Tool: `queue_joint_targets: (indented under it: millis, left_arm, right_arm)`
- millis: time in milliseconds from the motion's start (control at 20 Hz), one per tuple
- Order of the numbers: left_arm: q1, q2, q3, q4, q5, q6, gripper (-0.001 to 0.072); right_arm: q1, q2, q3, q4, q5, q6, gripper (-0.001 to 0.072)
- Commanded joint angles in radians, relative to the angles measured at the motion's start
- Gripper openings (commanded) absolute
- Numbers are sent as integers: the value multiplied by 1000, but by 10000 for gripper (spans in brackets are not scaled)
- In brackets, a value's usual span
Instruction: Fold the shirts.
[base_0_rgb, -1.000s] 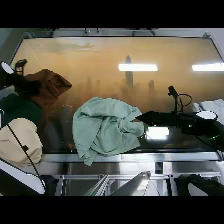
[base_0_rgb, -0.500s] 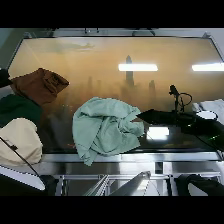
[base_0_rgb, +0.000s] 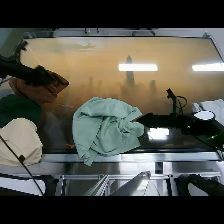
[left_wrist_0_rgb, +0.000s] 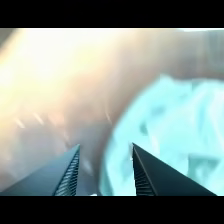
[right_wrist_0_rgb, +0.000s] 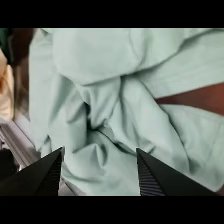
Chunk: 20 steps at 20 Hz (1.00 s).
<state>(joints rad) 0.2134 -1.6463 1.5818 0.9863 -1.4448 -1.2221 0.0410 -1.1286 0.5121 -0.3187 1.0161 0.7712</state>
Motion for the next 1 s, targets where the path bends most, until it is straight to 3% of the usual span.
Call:
queue_joint_targets:
  millis: [0, 250, 450, 500, 550, 750, 850, 900, 950]
  left_arm:
    - [-123, 113, -278, 20, -42, -28, 344]
    - [-326, 220, -586, -26, 14, -32, 350]
    - [-489, 213, -696, -20, 84, -99, 350]
    - [-525, 214, -711, -8, 116, -116, 350]
    - [-552, 214, -721, 0, 144, -124, 350]
    - [-609, 214, -721, 165, 218, -256, 350]
    - [-614, 214, -722, 217, 243, -280, 350]
    - [-614, 214, -722, 217, 262, -279, 349]
    - [-614, 214, -722, 217, 289, -279, 346]
  right_arm:
    - [26, -55, 0, -54, 29, 5, 517]
    - [225, -189, 4, 32, 4, -105, 500]
    - [307, -261, 37, 126, 5, -177, 497]
    - [319, -268, 49, 125, 5, -179, 459]
    - [323, -272, 60, 125, 5, -182, 347]
    - [322, -273, 90, 125, -73, -182, 337]
    - [322, -273, 100, 126, -94, -182, 79]
    - [322, -273, 103, 126, -95, -182, 79]
    - [322, -273, 108, 126, -97, -182, 22]
